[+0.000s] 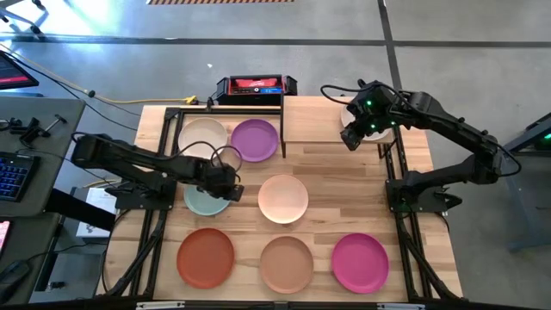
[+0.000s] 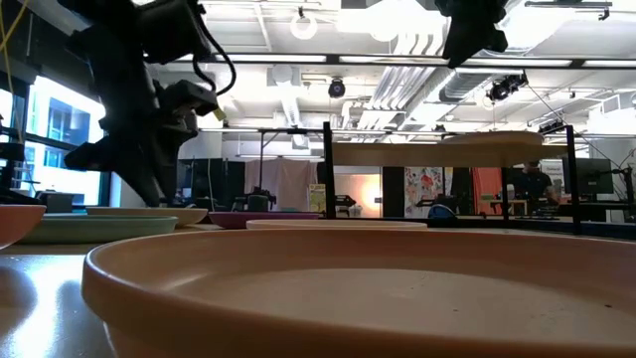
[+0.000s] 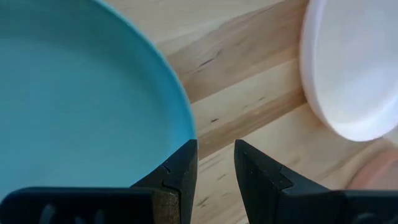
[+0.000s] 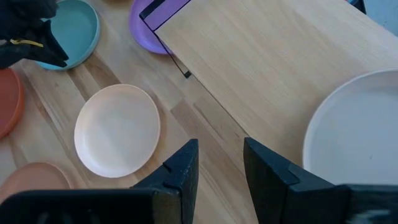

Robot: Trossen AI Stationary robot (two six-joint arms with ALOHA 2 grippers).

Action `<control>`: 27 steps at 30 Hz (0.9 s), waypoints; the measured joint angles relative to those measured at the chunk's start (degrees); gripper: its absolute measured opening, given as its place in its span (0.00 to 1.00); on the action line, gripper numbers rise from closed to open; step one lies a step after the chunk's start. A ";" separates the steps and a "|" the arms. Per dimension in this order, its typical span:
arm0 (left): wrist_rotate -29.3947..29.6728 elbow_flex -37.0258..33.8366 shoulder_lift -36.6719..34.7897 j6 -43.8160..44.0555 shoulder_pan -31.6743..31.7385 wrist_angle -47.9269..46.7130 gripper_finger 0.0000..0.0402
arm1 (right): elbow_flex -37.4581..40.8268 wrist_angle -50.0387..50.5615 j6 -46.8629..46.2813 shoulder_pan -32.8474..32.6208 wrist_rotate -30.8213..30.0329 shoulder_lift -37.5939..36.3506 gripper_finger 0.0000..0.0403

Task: Place and stack plates onto a shelf
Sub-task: Stack the blue plate on top of the gray plate on the shelf

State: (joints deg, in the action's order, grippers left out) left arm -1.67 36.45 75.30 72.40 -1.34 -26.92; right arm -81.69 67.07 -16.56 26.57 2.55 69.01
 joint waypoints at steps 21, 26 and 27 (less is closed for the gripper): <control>0.72 0.00 7.39 0.00 -2.08 0.00 0.24 | 0.02 -0.02 0.07 0.00 -0.95 0.02 0.26; 0.72 0.16 8.21 -0.19 -2.08 0.03 0.22 | 0.02 -0.02 0.08 0.00 -0.92 0.02 0.26; 0.72 0.17 8.22 -0.37 -2.08 0.10 0.20 | 0.02 -0.02 0.09 0.00 -0.94 0.02 0.26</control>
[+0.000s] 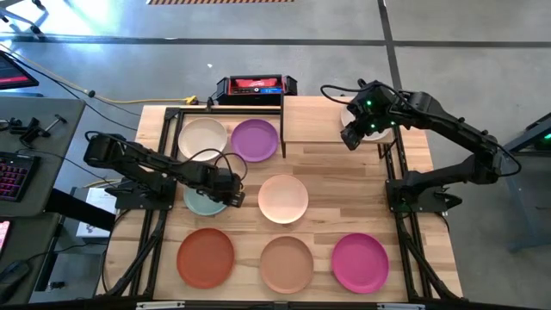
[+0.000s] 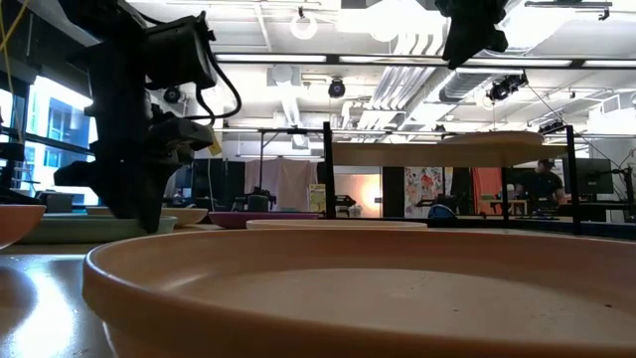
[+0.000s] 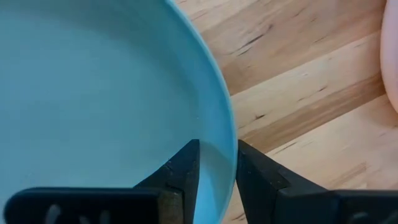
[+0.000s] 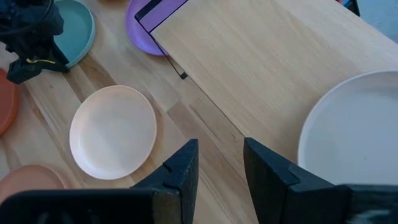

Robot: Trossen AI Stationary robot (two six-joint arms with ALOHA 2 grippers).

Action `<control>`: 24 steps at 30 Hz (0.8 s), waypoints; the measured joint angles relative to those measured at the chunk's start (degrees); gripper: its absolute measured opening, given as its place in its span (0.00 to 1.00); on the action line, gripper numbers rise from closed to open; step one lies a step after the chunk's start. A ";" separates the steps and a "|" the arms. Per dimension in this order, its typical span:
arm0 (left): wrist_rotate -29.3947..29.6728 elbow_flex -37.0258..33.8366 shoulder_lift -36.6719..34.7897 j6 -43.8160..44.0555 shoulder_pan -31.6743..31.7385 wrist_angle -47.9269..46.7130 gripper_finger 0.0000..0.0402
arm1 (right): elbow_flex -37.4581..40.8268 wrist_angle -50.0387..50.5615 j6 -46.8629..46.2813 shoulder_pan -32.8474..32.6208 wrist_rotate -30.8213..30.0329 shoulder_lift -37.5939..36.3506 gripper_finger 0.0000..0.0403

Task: Place and stack plates onto a shelf
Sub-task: Stack the blue plate on top of the gray plate on the shelf

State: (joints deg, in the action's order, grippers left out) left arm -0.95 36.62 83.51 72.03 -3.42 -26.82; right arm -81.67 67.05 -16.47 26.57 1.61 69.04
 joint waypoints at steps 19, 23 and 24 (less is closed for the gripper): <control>-1.44 1.17 0.20 -4.90 -0.72 -0.72 0.02 | 0.00 0.02 0.00 0.00 0.04 0.00 0.26; -1.55 2.95 0.36 -7.07 -1.47 -1.60 0.02 | 0.00 0.00 0.00 0.00 0.04 0.00 0.26; -1.57 3.51 0.36 -7.70 -1.62 -1.72 0.02 | 0.00 0.01 0.00 0.00 0.04 0.00 0.26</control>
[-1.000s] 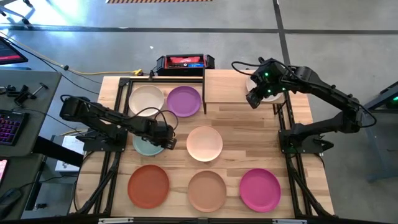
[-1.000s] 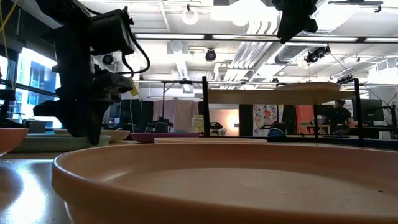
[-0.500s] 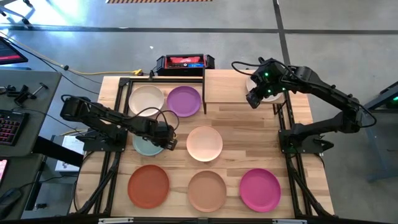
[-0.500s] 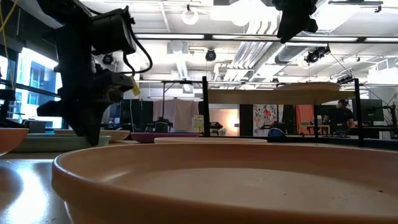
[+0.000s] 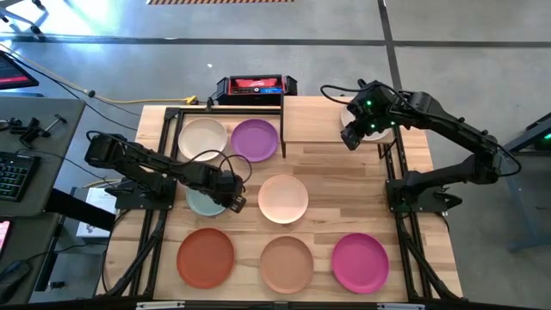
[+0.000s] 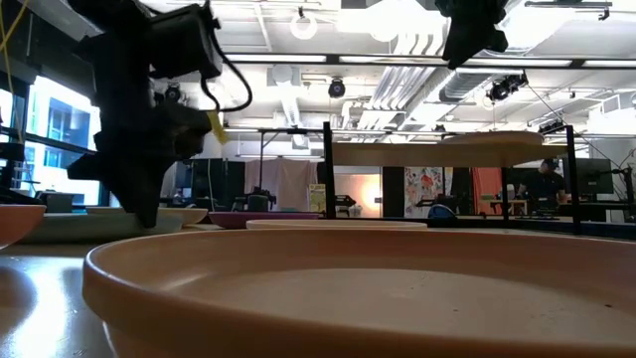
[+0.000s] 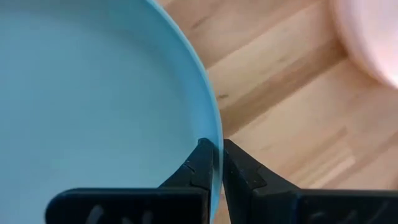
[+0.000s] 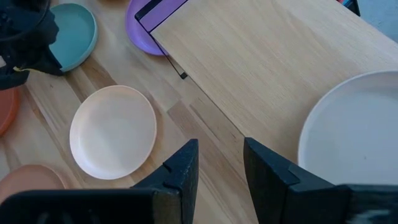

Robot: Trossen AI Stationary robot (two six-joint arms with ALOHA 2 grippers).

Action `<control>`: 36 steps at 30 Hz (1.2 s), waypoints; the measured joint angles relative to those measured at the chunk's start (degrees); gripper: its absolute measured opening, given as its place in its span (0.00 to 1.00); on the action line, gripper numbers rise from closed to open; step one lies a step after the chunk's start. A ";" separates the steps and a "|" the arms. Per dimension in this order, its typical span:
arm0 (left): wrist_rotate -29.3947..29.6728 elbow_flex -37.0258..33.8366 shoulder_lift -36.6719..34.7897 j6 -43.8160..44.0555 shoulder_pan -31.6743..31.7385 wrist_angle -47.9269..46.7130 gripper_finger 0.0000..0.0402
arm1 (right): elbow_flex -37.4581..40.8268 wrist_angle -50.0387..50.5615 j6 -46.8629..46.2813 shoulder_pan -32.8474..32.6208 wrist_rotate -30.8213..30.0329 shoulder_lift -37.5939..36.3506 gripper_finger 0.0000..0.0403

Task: Place and stack plates onto a shelf
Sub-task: Stack the blue plate on top of the gray plate on the shelf

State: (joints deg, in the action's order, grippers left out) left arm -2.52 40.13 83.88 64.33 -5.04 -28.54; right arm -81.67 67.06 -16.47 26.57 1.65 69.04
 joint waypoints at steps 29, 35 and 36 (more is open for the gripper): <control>-1.01 14.87 -0.15 -27.49 -7.37 -17.78 0.02 | 0.02 0.03 8.85 -0.18 6.42 0.00 0.26; -1.01 18.03 -0.16 -33.66 -8.15 -20.22 0.02 | 0.02 -0.61 12.13 -3.25 6.47 0.00 0.26; -1.01 18.48 -0.17 -34.25 -8.15 -20.44 0.02 | 0.02 -0.83 12.41 -3.91 6.51 0.00 0.26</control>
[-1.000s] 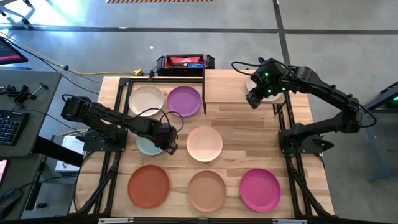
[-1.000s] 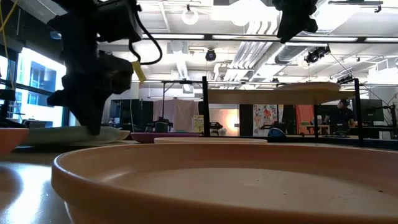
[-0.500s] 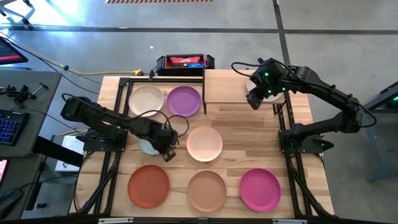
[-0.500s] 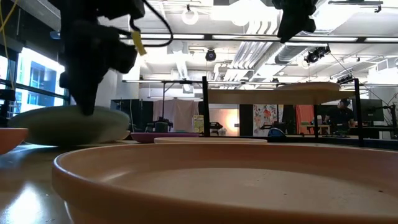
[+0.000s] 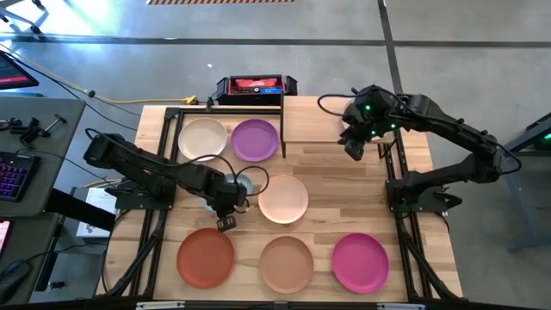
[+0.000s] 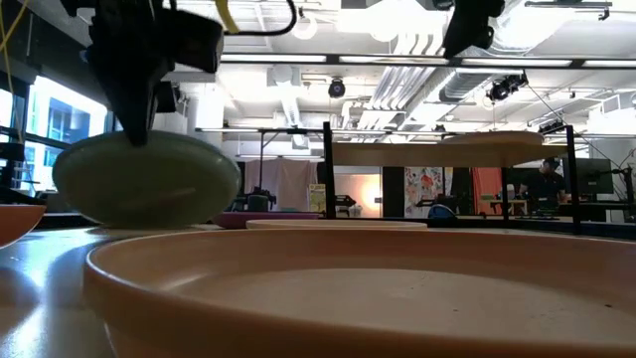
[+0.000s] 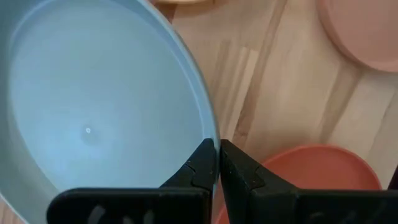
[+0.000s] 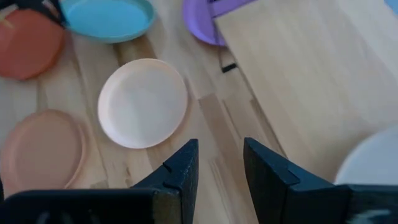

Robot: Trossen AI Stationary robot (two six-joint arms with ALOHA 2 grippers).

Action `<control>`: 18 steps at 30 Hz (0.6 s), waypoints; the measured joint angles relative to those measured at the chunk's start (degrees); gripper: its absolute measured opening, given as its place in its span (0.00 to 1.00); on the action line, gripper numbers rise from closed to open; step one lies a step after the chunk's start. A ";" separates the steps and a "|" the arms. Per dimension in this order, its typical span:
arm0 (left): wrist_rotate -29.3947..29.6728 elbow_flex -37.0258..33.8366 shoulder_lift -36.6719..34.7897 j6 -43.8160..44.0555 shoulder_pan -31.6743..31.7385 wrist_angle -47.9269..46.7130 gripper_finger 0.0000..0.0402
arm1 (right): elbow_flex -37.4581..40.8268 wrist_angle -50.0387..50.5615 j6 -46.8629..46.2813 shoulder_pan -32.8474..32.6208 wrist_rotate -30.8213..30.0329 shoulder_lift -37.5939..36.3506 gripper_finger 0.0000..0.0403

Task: Place and stack plates onto a shelf
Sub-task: Stack the blue plate on top of the gray plate on the shelf

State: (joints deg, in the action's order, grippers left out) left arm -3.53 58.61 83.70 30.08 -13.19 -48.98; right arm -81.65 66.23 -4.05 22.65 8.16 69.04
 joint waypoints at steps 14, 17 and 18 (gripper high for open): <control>0.22 0.89 -0.02 -6.77 -0.90 -0.99 0.00 | 0.00 -0.95 2.62 -5.64 -1.06 0.00 0.26; 0.24 0.89 -0.02 -9.02 -1.69 -0.99 0.00 | 0.00 -0.97 3.70 -7.02 -1.05 0.00 0.26; 0.23 0.89 -0.02 -9.79 -1.99 -0.99 0.00 | 0.00 -0.97 4.33 -7.57 -1.05 0.00 0.26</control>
State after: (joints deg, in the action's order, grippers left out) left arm -3.30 59.51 83.68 20.28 -15.18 -49.98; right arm -81.65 65.25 0.28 15.08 7.11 69.04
